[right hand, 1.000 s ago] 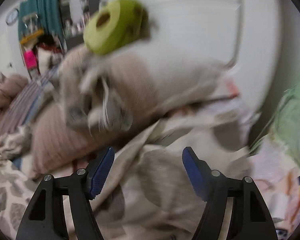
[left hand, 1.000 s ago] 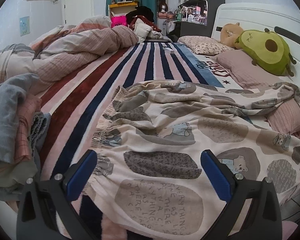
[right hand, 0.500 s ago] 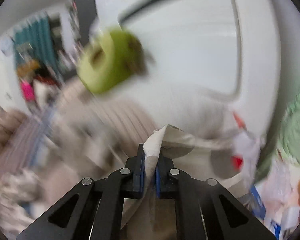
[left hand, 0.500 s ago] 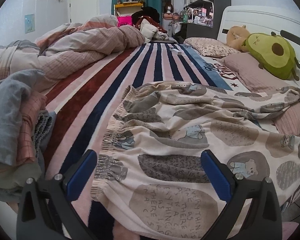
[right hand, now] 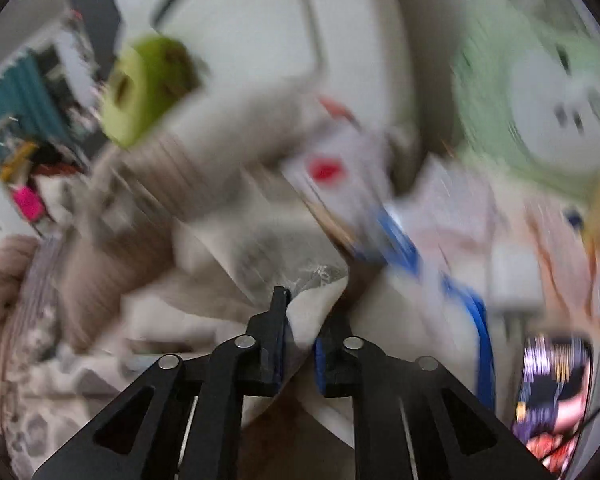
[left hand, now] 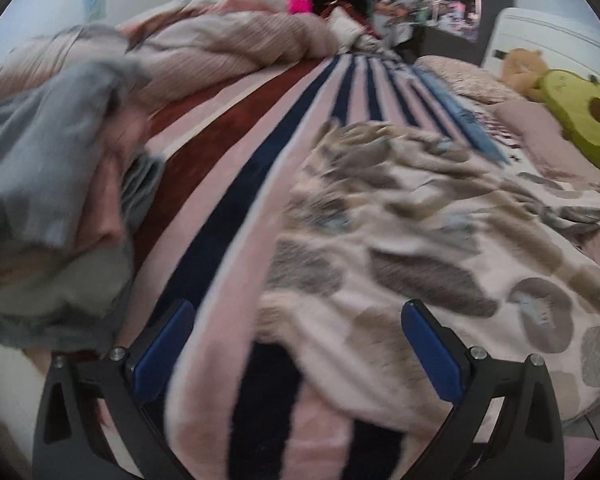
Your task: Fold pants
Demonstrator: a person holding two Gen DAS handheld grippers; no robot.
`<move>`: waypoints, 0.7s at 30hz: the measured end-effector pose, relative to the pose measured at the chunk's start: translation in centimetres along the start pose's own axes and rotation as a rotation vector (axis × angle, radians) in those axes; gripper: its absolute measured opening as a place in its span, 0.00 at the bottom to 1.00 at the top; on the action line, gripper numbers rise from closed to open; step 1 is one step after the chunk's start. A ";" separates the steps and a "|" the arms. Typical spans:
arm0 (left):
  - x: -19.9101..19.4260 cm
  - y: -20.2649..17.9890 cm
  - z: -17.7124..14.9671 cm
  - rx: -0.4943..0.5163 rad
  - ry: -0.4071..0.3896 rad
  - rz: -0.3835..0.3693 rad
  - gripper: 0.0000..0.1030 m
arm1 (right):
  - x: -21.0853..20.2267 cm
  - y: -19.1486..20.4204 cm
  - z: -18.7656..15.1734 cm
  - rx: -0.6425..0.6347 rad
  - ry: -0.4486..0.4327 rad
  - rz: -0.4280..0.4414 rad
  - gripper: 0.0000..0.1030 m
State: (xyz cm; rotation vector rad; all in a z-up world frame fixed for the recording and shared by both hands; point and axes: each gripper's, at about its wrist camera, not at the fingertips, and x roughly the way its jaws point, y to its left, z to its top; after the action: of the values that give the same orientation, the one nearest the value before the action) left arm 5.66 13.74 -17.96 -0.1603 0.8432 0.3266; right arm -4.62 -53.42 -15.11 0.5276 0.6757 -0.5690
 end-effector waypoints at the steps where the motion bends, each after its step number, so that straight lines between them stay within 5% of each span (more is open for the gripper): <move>1: 0.0 0.3 -0.1 0.002 0.002 0.014 0.99 | 0.2 -0.3 -0.1 -0.007 0.007 -0.039 0.21; 4: -0.2 0.8 -0.1 0.013 -0.007 0.042 0.99 | -0.9 0.3 1.0 -0.060 -0.085 -0.131 0.55; 8: -0.3 0.9 0.2 -0.011 -0.016 0.009 0.99 | -1.6 3.5 4.0 -0.168 -0.171 -0.060 0.67; 10: -0.4 0.5 0.2 -0.004 -0.021 -0.013 0.99 | 0.5 6.4 4.8 -0.305 -0.089 0.011 0.82; 14: -0.3 -0.7 0.5 0.023 -0.028 -0.024 0.99 | 4.8 10.0 4.8 -0.456 0.004 0.003 0.81; 15: -0.4 -1.0 0.5 0.035 -0.035 -0.013 0.99 | 6.2 10.2 5.0 -0.459 0.035 0.008 0.72; 16: -0.6 -1.3 0.6 0.058 -0.047 0.009 0.99 | 7.0 10.3 5.2 -0.464 0.052 -0.002 0.35; 17: -0.7 -1.6 0.6 0.077 -0.055 0.024 0.99 | 7.6 10.4 5.4 -0.482 0.048 -0.039 0.15; 18: -0.8 -1.9 0.7 0.096 -0.061 0.039 0.99 | 7.6 10.1 5.3 -0.491 0.032 -0.082 0.04; 21: -0.8 -1.8 0.8 0.081 -0.053 0.020 0.99 | 6.3 8.1 6.6 -0.412 -0.049 -0.109 0.03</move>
State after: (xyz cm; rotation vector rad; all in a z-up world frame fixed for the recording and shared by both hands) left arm 6.31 12.10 -16.82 -0.0673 0.8047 0.3140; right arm 7.35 -53.57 -13.00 0.0920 0.7543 -0.5239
